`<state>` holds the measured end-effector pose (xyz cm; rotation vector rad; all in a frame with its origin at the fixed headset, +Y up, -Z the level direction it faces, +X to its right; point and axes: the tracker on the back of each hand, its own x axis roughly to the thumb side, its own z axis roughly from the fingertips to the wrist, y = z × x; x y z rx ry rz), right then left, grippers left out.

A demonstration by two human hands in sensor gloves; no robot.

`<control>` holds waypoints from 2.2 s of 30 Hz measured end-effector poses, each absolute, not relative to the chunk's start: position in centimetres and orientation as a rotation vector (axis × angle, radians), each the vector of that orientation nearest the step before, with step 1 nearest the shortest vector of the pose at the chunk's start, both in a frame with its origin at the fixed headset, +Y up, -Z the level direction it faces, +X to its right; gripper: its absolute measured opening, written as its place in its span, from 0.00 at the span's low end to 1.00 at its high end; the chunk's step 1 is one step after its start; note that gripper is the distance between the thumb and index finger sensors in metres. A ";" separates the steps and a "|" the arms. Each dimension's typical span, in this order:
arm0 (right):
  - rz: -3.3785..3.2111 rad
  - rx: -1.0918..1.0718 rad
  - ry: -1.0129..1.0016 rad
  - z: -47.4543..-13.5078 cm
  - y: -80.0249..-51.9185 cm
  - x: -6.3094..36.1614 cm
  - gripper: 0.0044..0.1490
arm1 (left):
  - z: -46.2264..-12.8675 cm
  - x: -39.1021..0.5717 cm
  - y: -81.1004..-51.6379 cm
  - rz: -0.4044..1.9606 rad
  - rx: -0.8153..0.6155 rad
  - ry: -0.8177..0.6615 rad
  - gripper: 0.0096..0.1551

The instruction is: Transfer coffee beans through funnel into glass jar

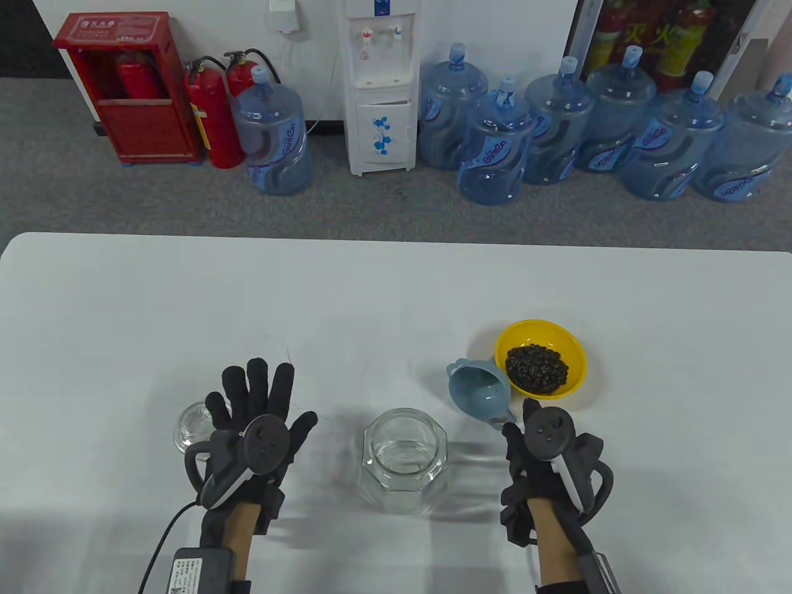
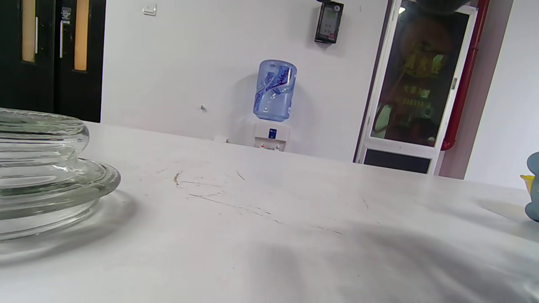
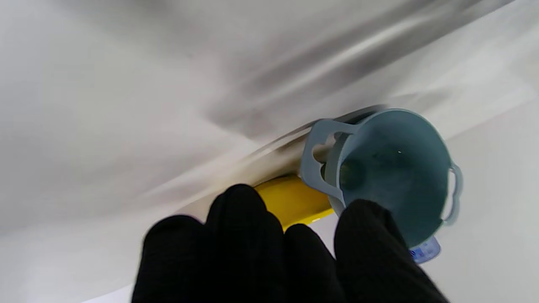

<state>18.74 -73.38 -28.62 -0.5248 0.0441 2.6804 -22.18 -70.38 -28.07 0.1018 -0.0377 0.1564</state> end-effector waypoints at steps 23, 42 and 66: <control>2.581 -0.473 -0.008 -30.5 -73.2 17.7 0.25 | -28.3 -22.3 -70.5 0.178 0.061 -0.037 0.45; 1.970 0.140 0.164 -27.3 -59.5 17.3 0.28 | -28.3 -22.7 -70.7 0.179 0.039 -0.016 0.46; 2.109 0.161 0.448 -29.5 -65.4 14.3 0.26 | -28.4 -22.8 -70.8 0.167 0.020 -0.014 0.46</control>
